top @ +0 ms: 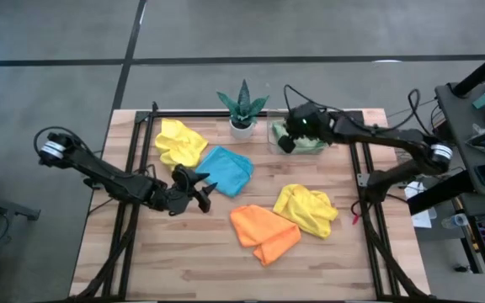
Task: Fold microfiber towels
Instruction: Prepare the blue microfiber towel
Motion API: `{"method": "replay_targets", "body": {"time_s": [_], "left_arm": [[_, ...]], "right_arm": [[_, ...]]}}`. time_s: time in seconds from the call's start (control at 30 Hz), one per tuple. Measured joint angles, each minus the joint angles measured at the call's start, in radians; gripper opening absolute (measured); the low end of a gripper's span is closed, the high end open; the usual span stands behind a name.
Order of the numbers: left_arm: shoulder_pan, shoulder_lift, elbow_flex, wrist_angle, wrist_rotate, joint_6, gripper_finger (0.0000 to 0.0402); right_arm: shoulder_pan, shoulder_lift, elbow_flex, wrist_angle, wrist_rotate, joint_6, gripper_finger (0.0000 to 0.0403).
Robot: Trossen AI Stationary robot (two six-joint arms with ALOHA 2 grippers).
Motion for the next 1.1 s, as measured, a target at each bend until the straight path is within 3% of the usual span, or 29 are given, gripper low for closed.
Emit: {"method": "replay_targets", "body": {"time_s": [0.27,0.6,0.87,1.1], "left_arm": [[0.0,0.086,0.0,0.099,0.002,0.001,0.0207],[0.0,0.097,0.001,0.125,0.003,-0.001,0.0207],[0.001,0.098,0.001,0.143,0.002,-0.002,0.0207],[0.001,0.098,0.001,0.144,0.002,-0.002,0.0207]], "right_arm": [[0.107,-0.132,-0.215,0.302,-0.173,-0.077,0.0009],[0.182,-0.164,-0.406,0.651,-0.185,-0.114,0.0009],[0.211,-0.164,-0.477,0.787,-0.186,-0.149,0.0009],[0.235,-0.164,-0.484,0.825,-0.288,-0.177,0.0009]]}}
